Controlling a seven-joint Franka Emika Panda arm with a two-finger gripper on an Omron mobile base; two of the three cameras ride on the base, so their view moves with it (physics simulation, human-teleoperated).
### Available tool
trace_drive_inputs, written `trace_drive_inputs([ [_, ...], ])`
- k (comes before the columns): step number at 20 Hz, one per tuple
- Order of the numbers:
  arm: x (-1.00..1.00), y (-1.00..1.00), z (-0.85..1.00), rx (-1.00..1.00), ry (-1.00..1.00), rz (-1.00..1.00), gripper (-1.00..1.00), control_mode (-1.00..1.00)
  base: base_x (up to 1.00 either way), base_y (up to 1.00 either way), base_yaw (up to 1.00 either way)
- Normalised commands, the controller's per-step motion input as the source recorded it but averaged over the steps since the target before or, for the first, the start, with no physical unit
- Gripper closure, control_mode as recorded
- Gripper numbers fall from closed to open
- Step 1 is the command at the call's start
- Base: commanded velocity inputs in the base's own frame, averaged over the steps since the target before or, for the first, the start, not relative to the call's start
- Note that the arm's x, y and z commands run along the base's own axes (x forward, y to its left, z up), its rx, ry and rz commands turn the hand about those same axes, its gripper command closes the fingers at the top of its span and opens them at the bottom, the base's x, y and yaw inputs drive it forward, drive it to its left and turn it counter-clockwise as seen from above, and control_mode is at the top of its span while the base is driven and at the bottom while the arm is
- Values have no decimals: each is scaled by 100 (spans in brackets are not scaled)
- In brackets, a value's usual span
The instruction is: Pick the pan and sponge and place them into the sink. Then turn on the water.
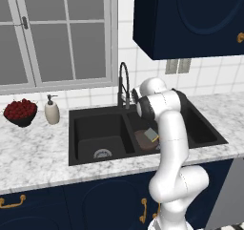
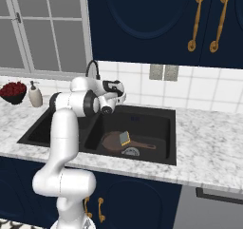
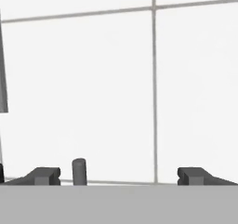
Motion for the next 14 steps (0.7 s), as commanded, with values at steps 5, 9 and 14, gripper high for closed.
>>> trace_drive_inputs([
  [5,1,0,0,0,0,0,-100,-100,0,0,0],
  [9,0,-3,0,0,0,0,-100,-100,0,0,0],
  [14,0,-14,0,0,0,0,-100,-100,0,0,0],
])
